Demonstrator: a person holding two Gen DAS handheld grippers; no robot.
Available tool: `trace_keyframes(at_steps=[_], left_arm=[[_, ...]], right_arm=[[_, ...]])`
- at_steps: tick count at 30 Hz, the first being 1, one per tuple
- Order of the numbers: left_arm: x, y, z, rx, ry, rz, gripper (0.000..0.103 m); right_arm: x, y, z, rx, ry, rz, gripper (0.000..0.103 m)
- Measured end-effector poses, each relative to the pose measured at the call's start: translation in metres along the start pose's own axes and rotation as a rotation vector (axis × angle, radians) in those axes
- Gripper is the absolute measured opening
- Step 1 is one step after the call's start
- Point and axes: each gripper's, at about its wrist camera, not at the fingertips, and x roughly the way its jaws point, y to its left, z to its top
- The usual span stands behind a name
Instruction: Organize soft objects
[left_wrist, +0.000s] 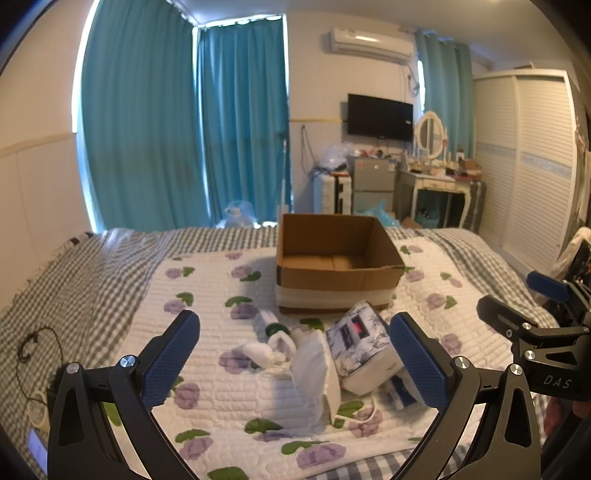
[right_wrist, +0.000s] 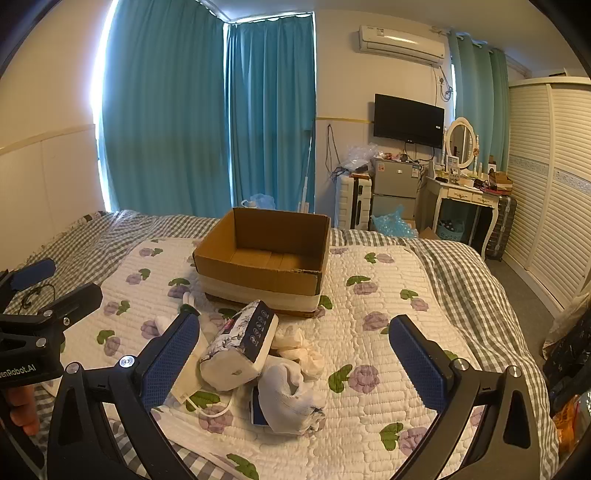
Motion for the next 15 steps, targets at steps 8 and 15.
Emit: trace_keyframes(at_steps=[8,15], left_arm=[[0.0001,0.0008,-0.0015,0.000,0.001,0.001,0.103],[0.0006,0.0008,-0.0033,0.002,0.003,0.004,0.103]], right_arm=[[0.0002,0.0016,-0.0018,0.001,0.002,0.003,0.103],[-0.0009,0.0015,-0.0017,-0.001,0.003,0.001,0.103]])
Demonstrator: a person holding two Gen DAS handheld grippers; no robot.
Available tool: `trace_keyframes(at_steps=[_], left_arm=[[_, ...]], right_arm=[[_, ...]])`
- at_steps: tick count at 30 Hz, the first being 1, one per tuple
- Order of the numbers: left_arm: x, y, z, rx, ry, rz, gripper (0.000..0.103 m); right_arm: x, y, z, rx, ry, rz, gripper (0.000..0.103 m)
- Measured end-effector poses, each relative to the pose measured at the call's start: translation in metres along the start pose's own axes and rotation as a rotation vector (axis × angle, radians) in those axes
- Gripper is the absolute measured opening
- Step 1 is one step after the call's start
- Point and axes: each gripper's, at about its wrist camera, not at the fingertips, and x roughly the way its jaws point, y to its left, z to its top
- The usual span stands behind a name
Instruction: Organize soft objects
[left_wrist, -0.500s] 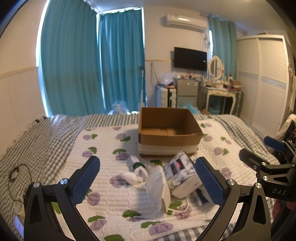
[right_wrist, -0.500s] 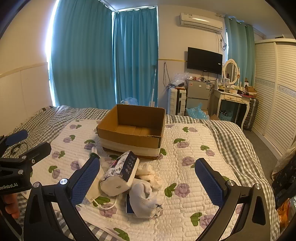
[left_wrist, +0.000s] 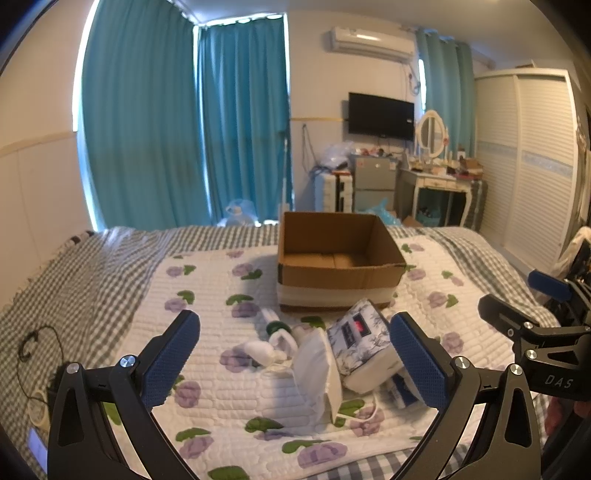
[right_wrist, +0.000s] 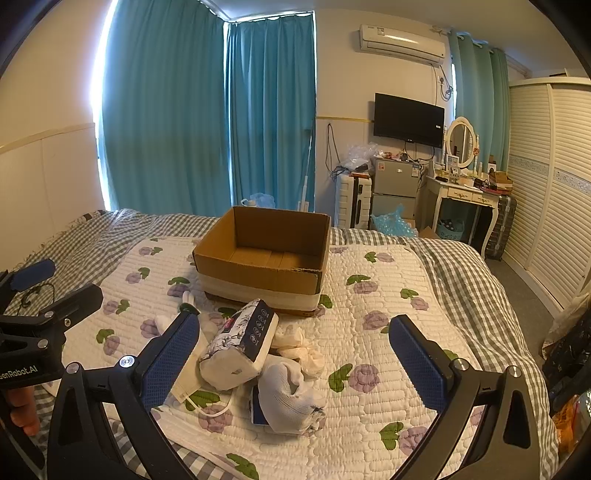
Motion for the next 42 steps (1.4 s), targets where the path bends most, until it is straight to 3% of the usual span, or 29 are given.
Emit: trace_keyframes(at_steps=[42], left_arm=[[0.0011,-0.0024,0.0058,0.009,0.002,-0.003,0.103]], right_arm=[[0.0013,0.0014,0.0012,-0.007,0.006,-0.004,0.103]])
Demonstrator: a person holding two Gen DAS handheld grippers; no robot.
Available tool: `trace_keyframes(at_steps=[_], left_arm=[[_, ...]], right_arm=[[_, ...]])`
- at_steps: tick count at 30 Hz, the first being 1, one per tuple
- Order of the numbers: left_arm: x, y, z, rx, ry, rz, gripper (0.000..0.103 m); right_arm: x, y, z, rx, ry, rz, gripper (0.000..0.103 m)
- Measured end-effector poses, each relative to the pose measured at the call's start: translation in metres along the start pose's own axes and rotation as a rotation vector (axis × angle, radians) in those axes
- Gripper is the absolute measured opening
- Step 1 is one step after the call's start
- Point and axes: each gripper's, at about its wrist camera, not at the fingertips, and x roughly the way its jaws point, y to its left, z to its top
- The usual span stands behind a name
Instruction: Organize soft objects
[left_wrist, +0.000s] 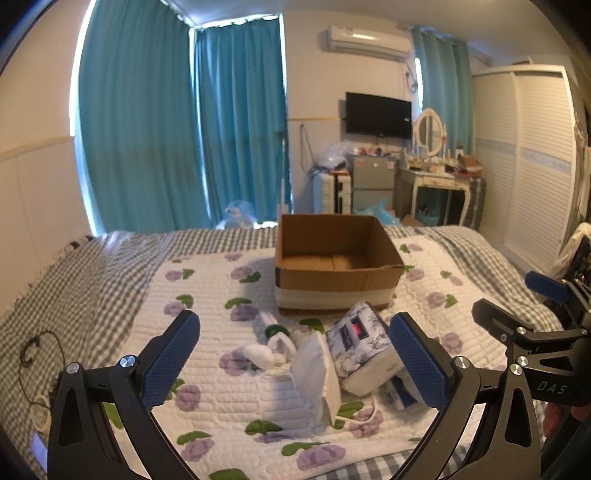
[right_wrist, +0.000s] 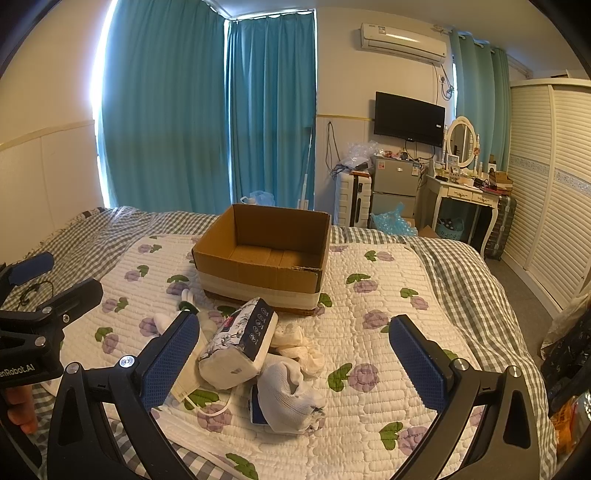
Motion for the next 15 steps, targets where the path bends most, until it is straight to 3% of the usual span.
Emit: trace_keyframes(at_steps=[15], left_arm=[[-0.019,0.001,0.014,0.004,-0.030,-0.016,0.103]], right_arm=[[-0.018,-0.001,0.012,-0.015,-0.021,-0.008,0.103]])
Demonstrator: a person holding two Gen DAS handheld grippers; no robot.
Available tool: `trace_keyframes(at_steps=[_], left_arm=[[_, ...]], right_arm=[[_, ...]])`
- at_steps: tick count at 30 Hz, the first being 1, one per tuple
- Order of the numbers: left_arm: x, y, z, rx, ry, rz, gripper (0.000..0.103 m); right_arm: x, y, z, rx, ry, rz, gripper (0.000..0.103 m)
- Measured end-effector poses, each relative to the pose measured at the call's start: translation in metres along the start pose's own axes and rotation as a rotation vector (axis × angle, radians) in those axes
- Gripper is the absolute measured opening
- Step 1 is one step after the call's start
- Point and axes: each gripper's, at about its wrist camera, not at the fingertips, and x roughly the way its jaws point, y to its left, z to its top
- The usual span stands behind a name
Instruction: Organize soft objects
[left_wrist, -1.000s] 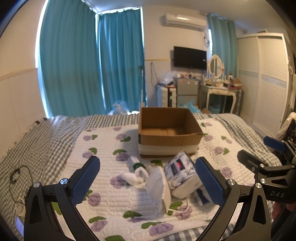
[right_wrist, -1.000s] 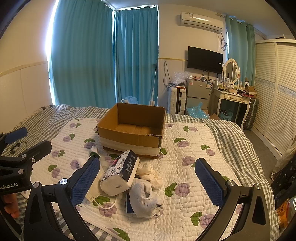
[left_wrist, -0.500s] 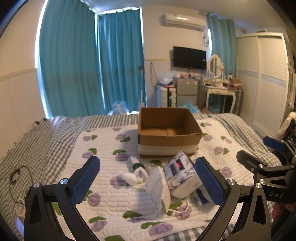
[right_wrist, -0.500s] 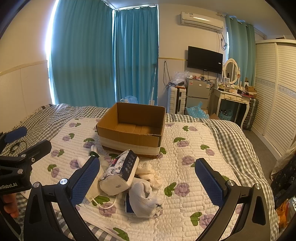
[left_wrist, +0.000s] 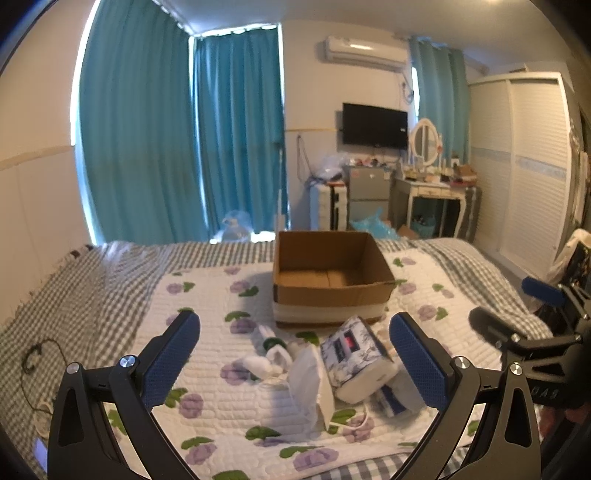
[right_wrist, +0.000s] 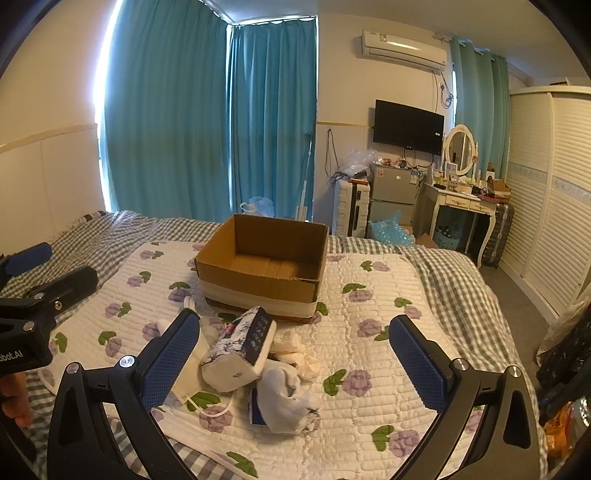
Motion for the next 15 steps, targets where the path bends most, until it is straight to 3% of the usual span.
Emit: trace_keyframes(at_steps=[5,9,15], left_arm=[[0.021,0.001,-0.009,-0.004,0.071,0.017,0.103],[0.050,-0.003,-0.023,-0.009,0.155,0.034,0.103],[0.090,-0.015,-0.051,0.054,0.262,0.046,0.103]], right_arm=[[0.005,-0.014,0.003,-0.010,0.041,-0.016,0.103],[0.031,-0.025,-0.007,-0.030,0.132,-0.051,0.103],[0.086,-0.024,-0.046,-0.030,0.306,-0.003,0.102]])
